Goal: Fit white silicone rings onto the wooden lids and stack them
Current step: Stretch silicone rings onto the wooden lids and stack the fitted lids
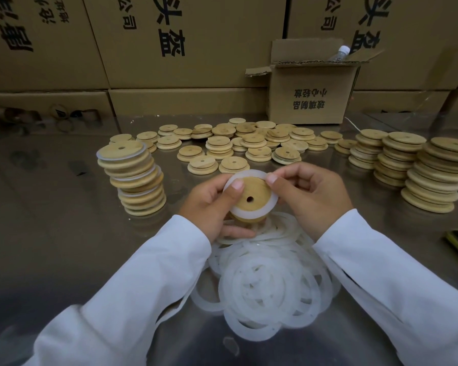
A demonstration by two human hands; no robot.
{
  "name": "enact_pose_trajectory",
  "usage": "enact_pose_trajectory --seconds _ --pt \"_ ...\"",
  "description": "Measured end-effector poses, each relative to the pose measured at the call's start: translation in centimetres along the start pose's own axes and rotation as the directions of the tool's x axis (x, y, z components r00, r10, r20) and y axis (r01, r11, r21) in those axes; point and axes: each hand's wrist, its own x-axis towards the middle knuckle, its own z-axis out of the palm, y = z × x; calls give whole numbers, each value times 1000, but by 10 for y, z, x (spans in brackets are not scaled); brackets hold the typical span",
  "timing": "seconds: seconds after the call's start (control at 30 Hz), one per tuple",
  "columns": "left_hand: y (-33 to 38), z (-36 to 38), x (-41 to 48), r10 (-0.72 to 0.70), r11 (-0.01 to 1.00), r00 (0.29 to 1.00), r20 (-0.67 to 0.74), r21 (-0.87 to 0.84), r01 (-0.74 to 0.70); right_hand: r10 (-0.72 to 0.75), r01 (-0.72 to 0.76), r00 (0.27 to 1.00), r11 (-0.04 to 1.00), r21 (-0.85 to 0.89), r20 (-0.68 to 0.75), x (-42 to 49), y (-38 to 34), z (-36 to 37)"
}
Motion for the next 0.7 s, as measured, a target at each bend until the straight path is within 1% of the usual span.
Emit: enact_pose_trajectory --seconds 0.3,0.6,0.7 --pt "1 1 -1 145 987 986 -80 85 -138 -40 40 999 999 -1 10 0 -1 1" --pt "4 1 0 130 991 986 -102 -2 -131 -39 35 998 996 87 52 -3 -5 2" --pt "4 3 1 82 989 988 -134 -114 -98 2 -2 1000 998 71 12 -6 1 7"
